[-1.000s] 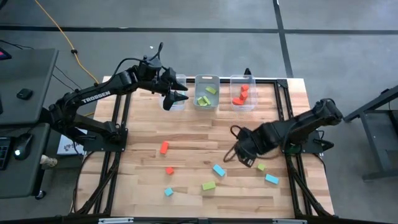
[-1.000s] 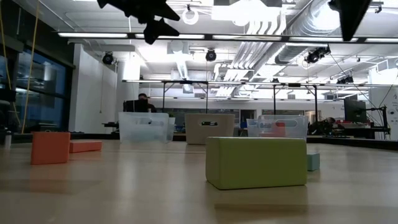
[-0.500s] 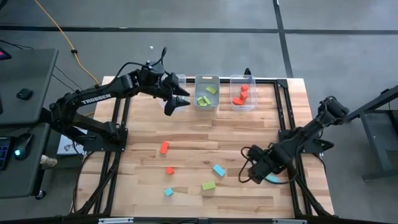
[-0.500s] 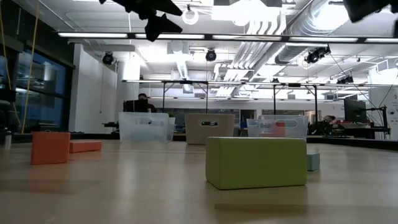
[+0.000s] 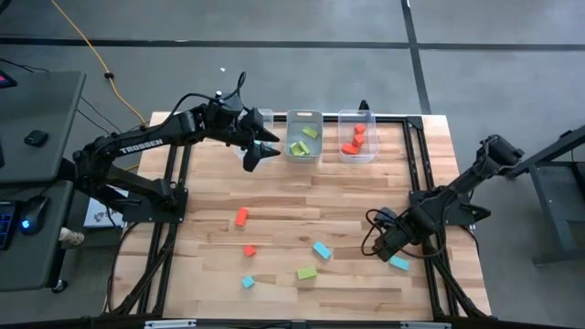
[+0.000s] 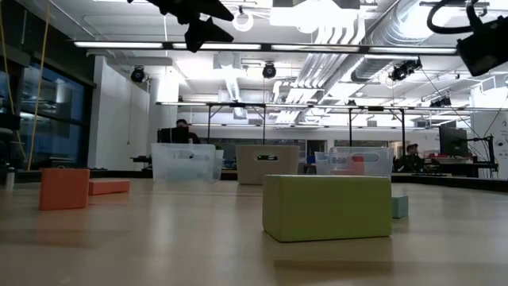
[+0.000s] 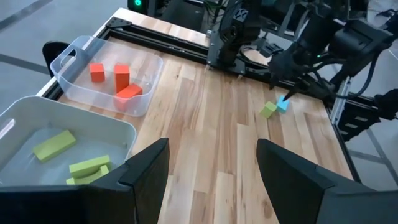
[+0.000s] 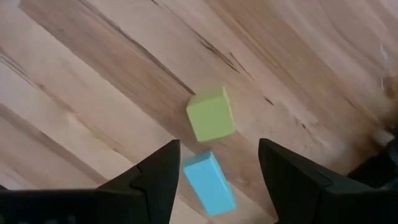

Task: Sort & place blocks by color
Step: Put the green block into the blue bin, then put the orange block into the right transparent bin

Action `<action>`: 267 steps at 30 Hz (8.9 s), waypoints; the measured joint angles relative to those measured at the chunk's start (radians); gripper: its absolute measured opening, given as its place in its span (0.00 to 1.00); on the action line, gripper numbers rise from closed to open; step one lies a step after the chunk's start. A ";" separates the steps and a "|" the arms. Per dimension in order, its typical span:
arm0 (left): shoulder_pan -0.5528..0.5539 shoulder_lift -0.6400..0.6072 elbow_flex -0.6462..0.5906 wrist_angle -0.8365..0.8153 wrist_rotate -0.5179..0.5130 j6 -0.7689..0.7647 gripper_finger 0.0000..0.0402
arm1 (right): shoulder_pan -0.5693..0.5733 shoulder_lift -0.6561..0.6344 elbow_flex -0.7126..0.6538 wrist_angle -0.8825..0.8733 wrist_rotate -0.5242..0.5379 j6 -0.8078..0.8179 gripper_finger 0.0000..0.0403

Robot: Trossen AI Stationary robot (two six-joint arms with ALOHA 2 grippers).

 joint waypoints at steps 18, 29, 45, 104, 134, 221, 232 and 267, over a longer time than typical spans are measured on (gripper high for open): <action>-0.002 0.000 0.000 0.000 -0.008 -0.046 0.55 | 0.000 0.000 -0.135 0.163 0.015 -0.077 0.52; -0.002 0.000 0.000 0.000 -0.008 -0.050 0.55 | 0.000 0.001 -0.152 0.185 0.034 -0.137 0.52; -0.002 0.000 0.000 0.000 -0.008 -0.050 0.55 | 0.000 0.074 -0.162 0.258 -0.009 -0.188 0.52; 0.051 0.000 0.000 -0.178 -0.182 0.203 0.55 | -0.827 0.193 0.172 0.800 0.178 -0.723 0.28; 0.091 0.000 0.000 -0.263 -0.225 0.250 0.55 | -1.044 0.561 0.479 0.683 0.144 -0.966 0.39; -0.726 0.119 -0.444 -0.304 -0.580 -1.507 0.55 | -0.863 0.528 0.839 -0.078 0.174 -1.154 0.37; -0.743 0.242 -0.443 -0.182 -0.562 -1.512 0.55 | -0.863 0.528 0.839 -0.078 0.174 -1.154 0.37; -0.737 0.270 -0.446 -0.214 -0.569 -1.267 0.19 | -0.865 0.528 0.839 -0.078 0.077 -1.158 0.37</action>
